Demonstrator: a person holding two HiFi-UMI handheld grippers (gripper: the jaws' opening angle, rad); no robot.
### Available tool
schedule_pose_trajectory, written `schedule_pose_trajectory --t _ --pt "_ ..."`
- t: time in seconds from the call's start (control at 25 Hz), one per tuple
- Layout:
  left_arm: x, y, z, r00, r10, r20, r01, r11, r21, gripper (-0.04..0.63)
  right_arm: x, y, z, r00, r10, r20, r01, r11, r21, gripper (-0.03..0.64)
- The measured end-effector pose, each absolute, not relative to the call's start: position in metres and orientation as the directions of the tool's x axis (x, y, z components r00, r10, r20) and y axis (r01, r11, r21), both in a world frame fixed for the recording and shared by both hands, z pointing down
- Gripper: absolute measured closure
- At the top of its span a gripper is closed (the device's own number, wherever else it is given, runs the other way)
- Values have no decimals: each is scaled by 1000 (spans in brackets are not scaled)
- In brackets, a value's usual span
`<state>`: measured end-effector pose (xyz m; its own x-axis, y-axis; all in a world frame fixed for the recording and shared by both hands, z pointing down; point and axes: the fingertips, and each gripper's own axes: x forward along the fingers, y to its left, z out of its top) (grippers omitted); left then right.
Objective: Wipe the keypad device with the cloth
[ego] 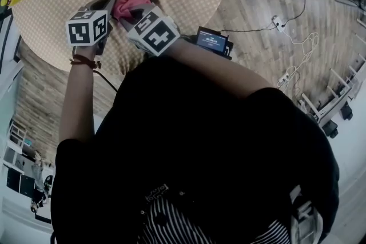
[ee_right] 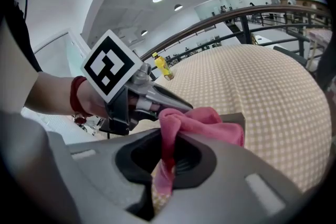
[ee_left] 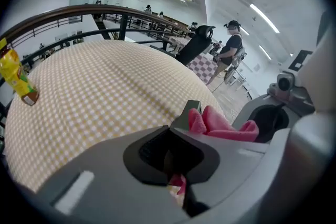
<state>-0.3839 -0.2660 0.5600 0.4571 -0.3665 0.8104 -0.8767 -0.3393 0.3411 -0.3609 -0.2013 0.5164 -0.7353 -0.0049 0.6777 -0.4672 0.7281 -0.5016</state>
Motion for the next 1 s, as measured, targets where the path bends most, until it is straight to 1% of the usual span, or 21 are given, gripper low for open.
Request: schedule_pose_trajectory --t 0.2,0.36,0.48,0.56,0.68,0.76,0.88,1.0 --pt "-386 -268 563 453 -365 813 -878 -340 337 595 -377 -218 529 -699 -56 713 -487 768 -417 584" --pt "-386 -265 561 436 -375 818 -888 -326 323 595 -376 -221 544 -688 -56 724 -498 762 -414 584" --pt "-380 -266 559 404 -370 837 -890 -369 267 595 -372 -220 553 -697 -57 714 -500 752 -429 584" --pt "-374 -265 558 401 -359 843 -876 -418 239 595 -368 -215 559 -697 -43 716 -510 732 -452 584" --pt "-375 -269 560 393 -350 851 -857 -475 200 595 -363 -209 572 -714 -37 699 -551 646 -529 584" --pt "-378 -271 563 392 -346 852 -860 -465 207 595 -357 -206 580 -714 -25 699 -568 605 -558 584" --pt "-377 -272 563 411 -350 842 -864 -444 238 595 -347 -199 596 -692 4 722 -578 596 -558 584" --pt "-378 -271 564 404 -371 836 -874 -425 234 595 -335 -189 614 -663 35 748 -607 560 -564 584"
